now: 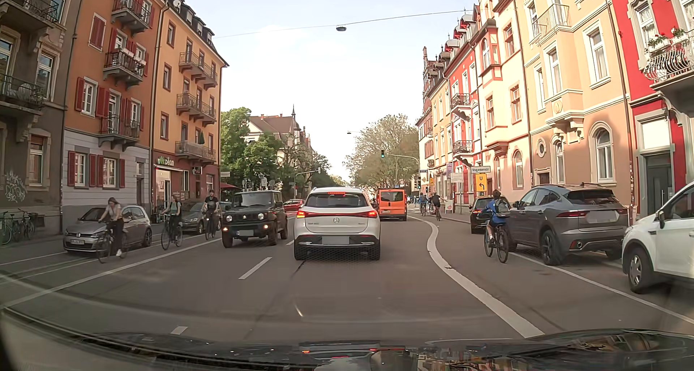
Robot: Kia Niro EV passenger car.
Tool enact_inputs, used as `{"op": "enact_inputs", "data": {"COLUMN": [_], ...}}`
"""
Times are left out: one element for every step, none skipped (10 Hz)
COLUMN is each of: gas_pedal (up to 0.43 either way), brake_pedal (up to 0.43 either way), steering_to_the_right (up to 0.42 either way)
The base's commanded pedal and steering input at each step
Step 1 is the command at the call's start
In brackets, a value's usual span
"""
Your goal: Follow the waypoints while adhering to traffic rules and regulations
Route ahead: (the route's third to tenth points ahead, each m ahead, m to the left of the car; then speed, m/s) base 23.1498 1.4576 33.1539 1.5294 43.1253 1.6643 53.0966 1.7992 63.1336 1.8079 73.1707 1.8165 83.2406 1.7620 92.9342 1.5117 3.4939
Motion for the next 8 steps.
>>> {"op": "enact_inputs", "data": {"gas_pedal": [0.000, 0.000, 0.000, 0.000, 0.000, 0.000, 0.000, 0.000], "brake_pedal": [0.128, 0.152, 0.177, 0.183, 0.183, 0.189, 0.201, 0.201], "steering_to_the_right": [0.014, 0.013, 0.014, 0.013, 0.014, 0.013, 0.012, 0.010]}}
